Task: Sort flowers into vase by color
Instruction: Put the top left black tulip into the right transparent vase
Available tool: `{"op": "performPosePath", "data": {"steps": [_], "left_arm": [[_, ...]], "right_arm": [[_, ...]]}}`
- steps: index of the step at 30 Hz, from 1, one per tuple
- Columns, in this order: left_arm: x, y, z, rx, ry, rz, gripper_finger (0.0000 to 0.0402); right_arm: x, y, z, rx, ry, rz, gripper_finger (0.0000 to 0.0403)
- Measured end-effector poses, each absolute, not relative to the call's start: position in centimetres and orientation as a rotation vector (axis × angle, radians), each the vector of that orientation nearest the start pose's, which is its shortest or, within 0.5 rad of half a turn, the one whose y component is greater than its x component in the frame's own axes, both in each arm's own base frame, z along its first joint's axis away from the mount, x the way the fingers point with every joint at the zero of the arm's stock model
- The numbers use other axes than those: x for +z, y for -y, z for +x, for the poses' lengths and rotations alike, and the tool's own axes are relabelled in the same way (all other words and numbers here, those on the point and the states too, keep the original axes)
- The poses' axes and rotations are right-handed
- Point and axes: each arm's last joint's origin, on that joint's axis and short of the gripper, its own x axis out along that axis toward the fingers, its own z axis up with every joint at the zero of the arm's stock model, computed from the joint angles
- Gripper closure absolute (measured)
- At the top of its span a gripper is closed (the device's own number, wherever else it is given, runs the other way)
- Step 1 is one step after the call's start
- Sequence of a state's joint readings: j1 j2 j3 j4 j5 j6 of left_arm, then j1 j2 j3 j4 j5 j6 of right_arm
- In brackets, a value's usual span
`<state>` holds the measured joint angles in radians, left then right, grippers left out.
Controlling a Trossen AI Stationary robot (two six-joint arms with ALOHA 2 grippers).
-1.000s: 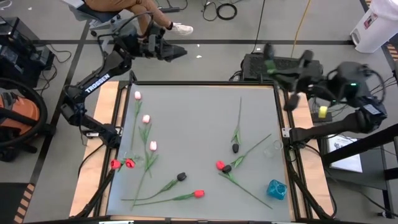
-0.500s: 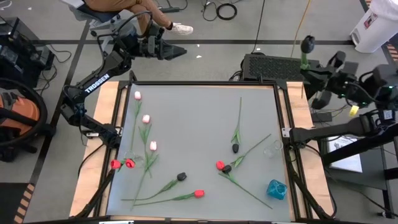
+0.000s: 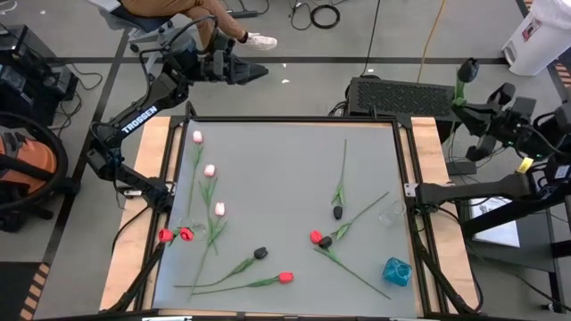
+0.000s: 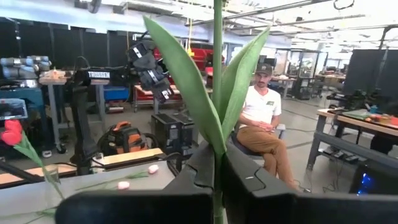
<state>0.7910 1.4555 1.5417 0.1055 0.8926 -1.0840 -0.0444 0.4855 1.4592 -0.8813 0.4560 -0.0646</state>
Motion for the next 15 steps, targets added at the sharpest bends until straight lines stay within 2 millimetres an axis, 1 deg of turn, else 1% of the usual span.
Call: {"op": "performPosePath", "data": {"steps": [4,9,15], "left_arm": [[46.3,-20.7,23.6,-0.147,0.068,-0.922,0.0194],[46.3,-20.7,23.6,-0.14,0.073,-0.92,0.0194],[46.3,-20.8,23.6,-0.115,0.089,-0.922,0.0194]], "right_arm": [[45.5,1.2,-4.2,-0.539,0.083,-0.034,0.0403],[43.5,1.2,-4.9,-0.547,0.138,-0.008,0.0403],[40.8,1.2,-4.6,-0.542,0.184,0.033,0.0403]]}}
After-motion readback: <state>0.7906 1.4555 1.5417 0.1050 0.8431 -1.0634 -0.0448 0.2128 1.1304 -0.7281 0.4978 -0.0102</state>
